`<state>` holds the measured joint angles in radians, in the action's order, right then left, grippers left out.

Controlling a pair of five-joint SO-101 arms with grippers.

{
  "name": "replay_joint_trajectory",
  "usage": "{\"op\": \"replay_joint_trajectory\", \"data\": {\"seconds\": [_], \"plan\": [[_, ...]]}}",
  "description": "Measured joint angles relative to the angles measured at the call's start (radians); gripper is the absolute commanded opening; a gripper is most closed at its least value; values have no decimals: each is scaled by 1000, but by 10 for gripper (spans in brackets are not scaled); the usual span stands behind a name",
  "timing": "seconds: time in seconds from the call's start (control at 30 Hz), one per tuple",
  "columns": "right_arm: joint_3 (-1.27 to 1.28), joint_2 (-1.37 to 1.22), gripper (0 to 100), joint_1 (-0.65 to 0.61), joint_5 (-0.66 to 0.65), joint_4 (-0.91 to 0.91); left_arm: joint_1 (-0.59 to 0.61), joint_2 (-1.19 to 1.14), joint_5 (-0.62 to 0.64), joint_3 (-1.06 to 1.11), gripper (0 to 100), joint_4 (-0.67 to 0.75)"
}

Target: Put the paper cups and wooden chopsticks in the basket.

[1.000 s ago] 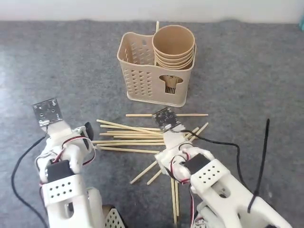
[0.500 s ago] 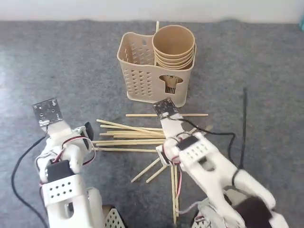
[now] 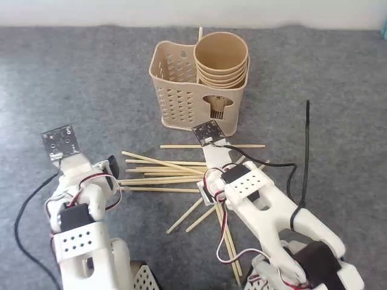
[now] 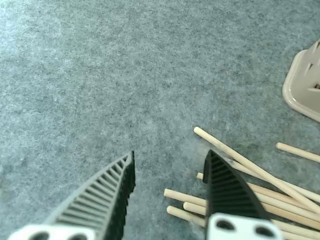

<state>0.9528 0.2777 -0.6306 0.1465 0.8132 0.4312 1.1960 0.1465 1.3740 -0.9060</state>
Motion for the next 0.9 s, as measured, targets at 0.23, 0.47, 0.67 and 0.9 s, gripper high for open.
{"op": "replay_joint_trajectory", "data": {"seconds": [0.23,0.47,0.67,0.9], "plan": [[-5,87,7,140,-28,130,0,0,0,0,210,0],[-3,502,6,315,-118,270,0,0,0,0,210,0],[-48,862,6,400,-138,370,0,0,0,0,210,0],[-238,997,6,434,-143,390,0,0,0,0,209,0]]}}
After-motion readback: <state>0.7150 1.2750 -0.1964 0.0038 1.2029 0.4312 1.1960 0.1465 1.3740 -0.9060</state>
